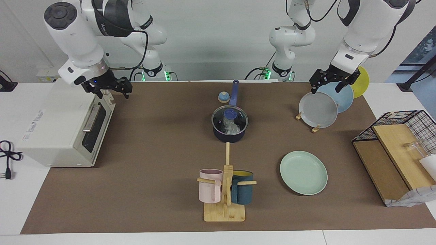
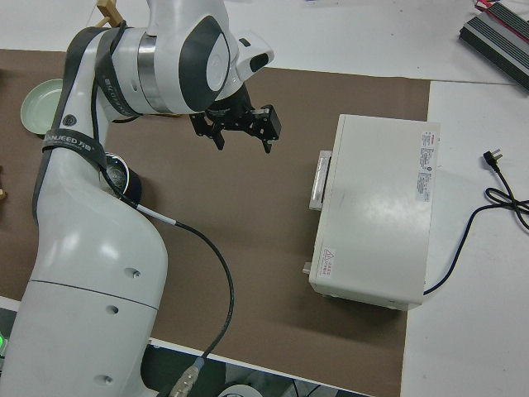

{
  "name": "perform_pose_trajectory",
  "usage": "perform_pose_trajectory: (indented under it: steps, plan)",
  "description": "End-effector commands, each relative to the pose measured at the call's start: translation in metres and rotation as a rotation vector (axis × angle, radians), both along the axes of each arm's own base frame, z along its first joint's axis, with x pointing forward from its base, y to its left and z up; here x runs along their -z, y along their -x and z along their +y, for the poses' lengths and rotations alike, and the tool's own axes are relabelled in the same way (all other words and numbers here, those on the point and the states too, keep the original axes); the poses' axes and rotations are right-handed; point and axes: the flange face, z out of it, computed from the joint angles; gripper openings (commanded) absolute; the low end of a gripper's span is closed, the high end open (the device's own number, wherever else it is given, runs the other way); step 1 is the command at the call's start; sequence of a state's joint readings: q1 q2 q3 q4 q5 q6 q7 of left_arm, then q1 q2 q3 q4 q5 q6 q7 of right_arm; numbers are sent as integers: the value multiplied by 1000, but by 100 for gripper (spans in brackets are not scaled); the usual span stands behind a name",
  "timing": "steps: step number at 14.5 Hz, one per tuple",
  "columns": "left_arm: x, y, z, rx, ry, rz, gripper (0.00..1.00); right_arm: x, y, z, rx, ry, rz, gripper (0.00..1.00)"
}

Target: Transfer vermicelli from plate to pot

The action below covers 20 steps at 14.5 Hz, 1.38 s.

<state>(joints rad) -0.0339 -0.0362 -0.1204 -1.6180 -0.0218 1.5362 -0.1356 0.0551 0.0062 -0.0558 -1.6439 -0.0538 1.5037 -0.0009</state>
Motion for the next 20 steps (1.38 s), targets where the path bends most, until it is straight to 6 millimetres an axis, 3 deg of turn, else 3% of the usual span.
perform_pose_trajectory:
  steps: [1, 3, 14, 20]
  plan:
    - [-2, 7, 3, 1, -18, -4, 100, -11, 15, -22, 2, -28, -32, 100]
    - [-2, 7, 3, 1, -18, -4, 100, -13, 13, -27, 14, -25, -42, 100]
    - [-2, 7, 3, 1, -18, -4, 100, -31, 20, -11, -18, -43, -58, 100]
    - [-2, 7, 3, 1, -18, -2, 100, -37, 16, -14, -6, -45, -73, 100]
